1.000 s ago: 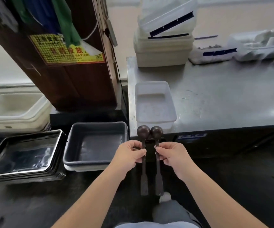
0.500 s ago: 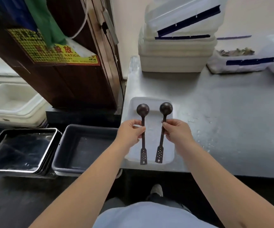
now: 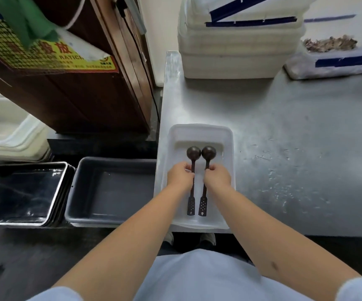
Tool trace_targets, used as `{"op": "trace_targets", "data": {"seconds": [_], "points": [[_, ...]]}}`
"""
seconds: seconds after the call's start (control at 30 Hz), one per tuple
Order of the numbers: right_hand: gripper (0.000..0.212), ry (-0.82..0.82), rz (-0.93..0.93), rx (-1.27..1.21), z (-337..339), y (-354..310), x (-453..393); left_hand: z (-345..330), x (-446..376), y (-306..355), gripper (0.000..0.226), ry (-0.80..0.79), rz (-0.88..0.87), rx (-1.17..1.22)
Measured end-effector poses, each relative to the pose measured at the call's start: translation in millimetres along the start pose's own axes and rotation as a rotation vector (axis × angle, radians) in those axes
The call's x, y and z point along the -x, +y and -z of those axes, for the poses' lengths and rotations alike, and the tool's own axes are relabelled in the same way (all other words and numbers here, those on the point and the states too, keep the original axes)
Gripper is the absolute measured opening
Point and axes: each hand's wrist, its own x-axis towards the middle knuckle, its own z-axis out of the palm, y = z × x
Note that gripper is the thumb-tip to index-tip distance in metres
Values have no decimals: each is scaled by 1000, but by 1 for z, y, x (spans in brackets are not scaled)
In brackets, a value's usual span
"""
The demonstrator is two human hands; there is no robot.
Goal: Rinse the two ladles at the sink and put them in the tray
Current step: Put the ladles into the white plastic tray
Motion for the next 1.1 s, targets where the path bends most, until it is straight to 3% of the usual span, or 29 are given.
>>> {"op": "trace_targets", "data": {"seconds": [0.17,0.43,0.6,0.67,0.83,1.1], "points": [[15,9,-62,186,-6,12,-4,-6,-6,-8,12,-9,-7,-253],[14,14,-5,305,-6,18,4,-8,-2,-14,19,-11,-45,-341],[27,-21,232,583,-4,25,18,-4,13,-16,49,-72,-343,-742],[28,-76,290,744,-6,30,22,-3,17,-18,54,-135,-381,-874],[25,-137,308,883,-10,32,28,0,22,-19,32,-180,-396,-961],[15,-156,318,883,-6,33,29,1,29,-20,28,-183,-373,-945]]}}
